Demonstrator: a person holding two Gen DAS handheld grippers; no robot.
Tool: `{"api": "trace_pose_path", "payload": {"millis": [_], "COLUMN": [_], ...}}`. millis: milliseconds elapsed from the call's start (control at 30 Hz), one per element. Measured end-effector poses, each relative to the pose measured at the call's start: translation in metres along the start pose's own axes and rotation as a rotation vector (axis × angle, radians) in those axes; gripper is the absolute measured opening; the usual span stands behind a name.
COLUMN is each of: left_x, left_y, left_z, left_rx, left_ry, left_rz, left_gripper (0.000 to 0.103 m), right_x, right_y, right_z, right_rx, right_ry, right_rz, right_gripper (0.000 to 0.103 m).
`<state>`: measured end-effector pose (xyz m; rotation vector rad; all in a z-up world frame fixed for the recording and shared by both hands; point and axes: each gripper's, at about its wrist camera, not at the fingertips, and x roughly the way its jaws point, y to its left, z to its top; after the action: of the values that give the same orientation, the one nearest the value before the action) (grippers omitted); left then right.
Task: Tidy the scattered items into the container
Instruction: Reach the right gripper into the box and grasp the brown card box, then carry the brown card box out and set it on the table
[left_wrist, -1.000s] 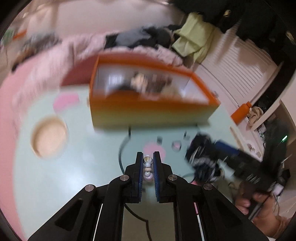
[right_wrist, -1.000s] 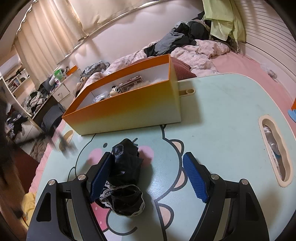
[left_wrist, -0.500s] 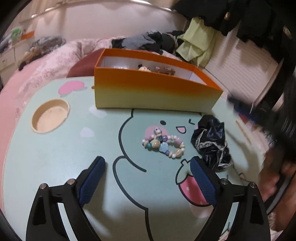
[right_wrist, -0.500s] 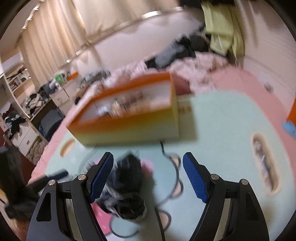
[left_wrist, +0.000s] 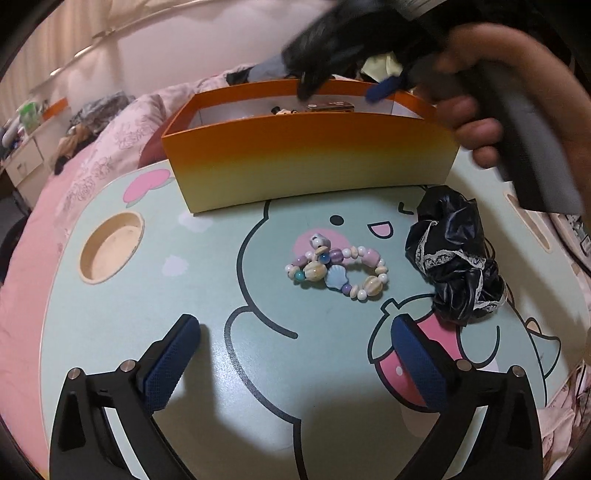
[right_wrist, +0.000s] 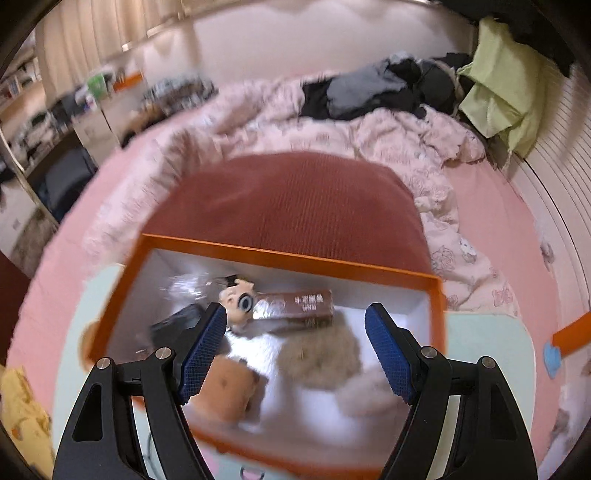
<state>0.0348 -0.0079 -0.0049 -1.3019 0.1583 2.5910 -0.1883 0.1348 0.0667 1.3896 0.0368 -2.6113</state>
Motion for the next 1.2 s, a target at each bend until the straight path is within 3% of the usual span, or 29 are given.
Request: {"api": "trace_pose_path", "payload": {"millis": [67,167,200,333,433,500,600,700,867,967,1033,1067,1200], "left_x": [0.001,0.002,0.002,0.002,0.002,0.002,0.003,0.003,0.003,0.001,0.001,0.001,-0.002], "left_y": [0.000,0.000,0.001,0.002,0.002,0.003,0.004,0.005,0.006,0.006,0.008,0.010,0.017], "left_z": [0.001,0.002,0.002,0.002,0.002,0.001,0.001,0.001,0.002,0.000,0.000,0.000,0.000], "left_rx": [-0.002,-0.002,-0.003,-0.003,-0.004,-0.008,-0.013,-0.013,-0.020,-0.028,-0.045,-0.058,-0.085], "left_ry": [0.002,0.002,0.002,0.002,0.002,0.002,0.002,0.002,0.000,0.000,0.000,0.000,-0.011], "left_rz": [-0.003,-0.007,-0.007,-0.007,-0.007,-0.004,0.000,0.000,0.007,0.015,0.031,0.046,0.018], "left_gripper": [0.103,0.103,0.103,0.103,0.103,0.103,0.103,0.103,0.103,0.103,0.103,0.103,0.103], "right_x": [0.023,0.040,0.038,0.001,-0.056,-0.089,-0.113,-0.117,-0.078,-0.064,-0.061,-0.052,-0.047], "right_y": [0.000,-0.011,-0.013,-0.027,-0.038,-0.043,-0.045,-0.055,-0.063,-0.057,-0.049,-0.045,-0.041], "right_z": [0.001,-0.003,-0.004,-0.004,-0.010,-0.018,-0.031,-0.070,-0.133,-0.154,-0.164,-0.169,-0.169], "right_rx": [0.003,0.066,0.074,0.115,0.124,0.107,0.067,0.049,0.090,0.085,0.072,0.058,0.027], "right_ry": [0.074,0.119,0.112,-0.035,-0.187,-0.247,-0.252,-0.223,-0.061,-0.077,-0.120,-0.105,-0.076], "right_rz": [-0.019,0.055,0.068,0.164,0.249,0.252,0.208,0.154,0.107,0.016,-0.056,-0.068,-0.090], "right_gripper": [0.077,0.059,0.059,0.059,0.059,0.059,0.059,0.060,0.060,0.060,0.068,0.082,0.086]}}
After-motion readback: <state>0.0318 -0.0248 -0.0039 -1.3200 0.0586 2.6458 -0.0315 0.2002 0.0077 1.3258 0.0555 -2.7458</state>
